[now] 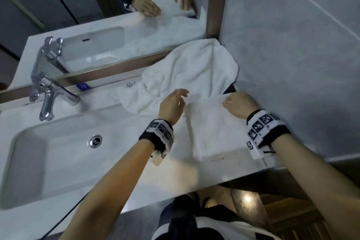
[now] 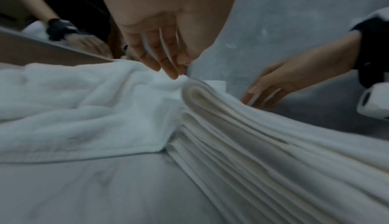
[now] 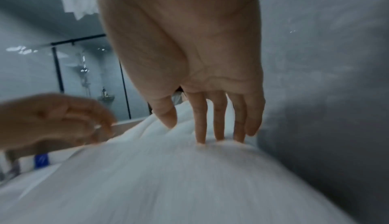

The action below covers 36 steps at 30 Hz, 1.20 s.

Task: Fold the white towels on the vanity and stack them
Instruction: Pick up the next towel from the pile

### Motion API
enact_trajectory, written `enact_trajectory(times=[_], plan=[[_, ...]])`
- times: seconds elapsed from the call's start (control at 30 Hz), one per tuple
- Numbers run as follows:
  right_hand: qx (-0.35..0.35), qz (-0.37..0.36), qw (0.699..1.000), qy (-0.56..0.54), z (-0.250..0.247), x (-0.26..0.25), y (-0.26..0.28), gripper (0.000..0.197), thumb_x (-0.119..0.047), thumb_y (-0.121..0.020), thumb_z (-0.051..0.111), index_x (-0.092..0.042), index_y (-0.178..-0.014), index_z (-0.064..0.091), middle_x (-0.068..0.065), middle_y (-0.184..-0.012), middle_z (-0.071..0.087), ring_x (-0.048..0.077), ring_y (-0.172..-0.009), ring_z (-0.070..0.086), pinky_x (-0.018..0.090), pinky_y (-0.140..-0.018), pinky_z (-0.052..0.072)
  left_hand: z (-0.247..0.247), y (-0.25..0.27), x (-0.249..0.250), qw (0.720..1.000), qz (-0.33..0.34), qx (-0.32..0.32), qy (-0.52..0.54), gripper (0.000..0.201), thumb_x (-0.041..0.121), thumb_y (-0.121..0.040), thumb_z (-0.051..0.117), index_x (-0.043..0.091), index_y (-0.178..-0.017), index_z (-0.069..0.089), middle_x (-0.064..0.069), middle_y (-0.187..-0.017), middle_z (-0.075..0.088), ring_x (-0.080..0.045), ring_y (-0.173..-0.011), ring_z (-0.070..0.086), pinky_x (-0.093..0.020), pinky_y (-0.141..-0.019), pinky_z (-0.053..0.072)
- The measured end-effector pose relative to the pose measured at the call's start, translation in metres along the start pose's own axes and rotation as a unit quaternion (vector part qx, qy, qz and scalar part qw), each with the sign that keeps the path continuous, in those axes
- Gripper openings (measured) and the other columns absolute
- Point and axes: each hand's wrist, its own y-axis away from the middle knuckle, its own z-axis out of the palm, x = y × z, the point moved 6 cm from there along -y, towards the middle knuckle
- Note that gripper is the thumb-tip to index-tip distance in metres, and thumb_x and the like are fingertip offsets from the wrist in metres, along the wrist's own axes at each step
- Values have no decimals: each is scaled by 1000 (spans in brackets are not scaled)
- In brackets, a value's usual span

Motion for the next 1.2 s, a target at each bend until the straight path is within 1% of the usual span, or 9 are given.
enact_trajectory(times=[0.07, 0.17, 0.27, 0.47, 0.57, 0.73, 0.93, 1.03, 1.2], plan=[[8, 22, 998, -50, -20, -9, -17, 21, -26, -89, 48, -15, -78, 61, 12, -94, 62, 29, -95, 60, 32, -78, 45, -7, -14, -25, 999, -37, -8, 0, 37, 1, -84, 49, 15, -117, 56, 0, -114, 63, -20, -97, 62, -31, -79, 48], [-12, 77, 994, -78, -35, -21, -43, 46, -30, -91, 52, -11, -133, 46, 12, -134, 52, 31, -120, 52, 34, -96, 43, 4, -28, -56, 988, -63, -130, -46, 53, 9, -82, 63, 13, -131, 46, -7, -130, 52, -25, -116, 53, -33, -91, 46], [-32, 122, 990, -67, -33, -32, -65, 78, -41, -90, 56, -3, -147, 18, 19, -146, 38, 35, -130, 42, 37, -100, 40, 21, -30, -77, 957, -60, -243, -144, 77, 30, -77, 73, 18, -141, 32, -6, -145, 36, -29, -132, 37, -45, -101, 41], [-97, 145, 981, -86, -11, -57, -97, 117, -52, -77, 69, 1, -148, -7, 19, -155, 22, 35, -138, 33, 43, -111, 33, 38, -38, -88, 947, -9, -218, -237, 51, 31, -87, 59, 12, -130, 39, -6, -136, 37, -30, -130, 34, -43, -96, 43], [-79, 128, 980, -132, 0, -71, -115, 106, -34, -78, 74, 0, -148, 3, 20, -151, 29, 34, -136, 35, 41, -110, 34, 29, -50, -100, 957, -2, -191, -218, 33, 10, -92, 44, 8, -124, 42, -11, -129, 45, -30, -122, 41, -43, -82, 44], [28, 137, 952, -271, -12, -73, -137, 72, -38, -78, 71, -10, -137, 40, 13, -138, 48, 32, -126, 47, 38, -104, 40, -29, -78, -157, 976, -211, -54, 0, 30, 23, -92, 52, 8, -118, 51, -18, -116, 62, -36, -106, 57, -38, -82, 43], [129, 131, 963, -196, -46, -66, -135, 48, -44, -93, 39, -7, -114, 62, 19, -124, 60, 38, -114, 54, 40, -96, 43, -34, -70, -161, 930, -113, -350, -18, 28, 13, -85, 61, 16, -112, 63, -5, -117, 66, -18, -103, 61, -29, -95, 43], [216, 112, 967, -79, -62, -53, -133, 29, -24, -90, 51, -12, -116, 59, 18, -129, 51, 37, -121, 45, 44, -97, 42, -61, -83, -172, 960, -180, -191, 101, 24, -1, -79, 57, 18, -89, 68, -4, -97, 70, -7, -78, 65, -33, -87, 49], [161, 125, 979, -22, -49, -45, -134, 56, -15, -84, 61, -10, -135, 39, 18, -143, 32, 38, -131, 30, 47, -100, 38, -92, -88, -219, 947, -316, 12, -51, 35, 19, -87, 57, 8, -120, 53, -15, -129, 52, -34, -120, 48, -46, -100, 42]])
